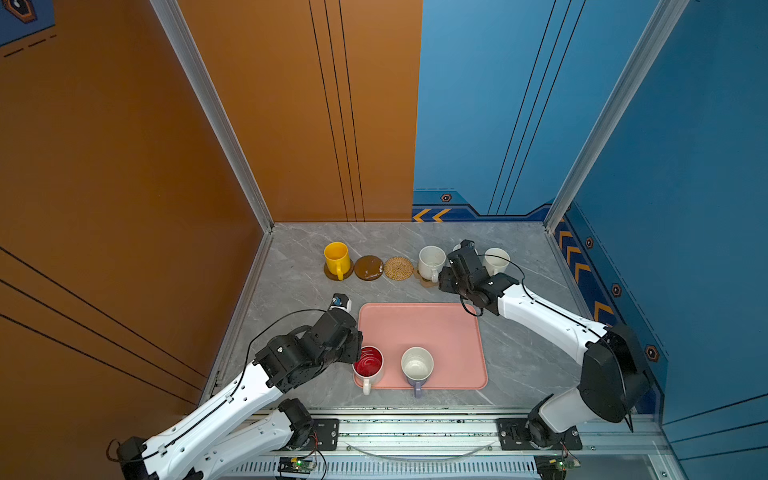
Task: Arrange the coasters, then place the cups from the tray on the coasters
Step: 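Move the left gripper over the red-lined mug while the right gripper lifts away, then lower the left gripper onto the red-lined mug's rim and close it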
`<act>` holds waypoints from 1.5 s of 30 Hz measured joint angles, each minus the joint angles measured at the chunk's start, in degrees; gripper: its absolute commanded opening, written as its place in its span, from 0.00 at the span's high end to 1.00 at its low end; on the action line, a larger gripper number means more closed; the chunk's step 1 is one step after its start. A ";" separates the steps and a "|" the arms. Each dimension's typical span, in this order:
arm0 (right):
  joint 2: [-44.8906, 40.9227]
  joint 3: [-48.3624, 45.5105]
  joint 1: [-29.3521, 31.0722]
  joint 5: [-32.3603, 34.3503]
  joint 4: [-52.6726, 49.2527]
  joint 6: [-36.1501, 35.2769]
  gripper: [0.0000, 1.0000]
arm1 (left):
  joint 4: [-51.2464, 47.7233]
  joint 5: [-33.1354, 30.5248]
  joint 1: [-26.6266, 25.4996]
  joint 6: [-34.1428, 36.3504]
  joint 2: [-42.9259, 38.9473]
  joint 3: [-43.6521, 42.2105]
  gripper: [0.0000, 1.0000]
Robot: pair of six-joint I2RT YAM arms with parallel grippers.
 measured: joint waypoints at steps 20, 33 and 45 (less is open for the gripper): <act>0.02 -0.66 -0.13 -1.75 1.88 0.83 0.43 | -5.92 -5.66 -19.87 -16.22 4.22 -0.02 0.38; 0.44 -0.72 -0.50 -2.12 2.67 0.85 0.43 | -6.14 -6.56 -27.98 -25.86 8.61 -2.75 0.38; 1.05 -0.96 -0.68 -3.06 3.10 0.87 0.43 | -6.12 -7.17 -29.83 -30.67 14.62 -4.04 0.36</act>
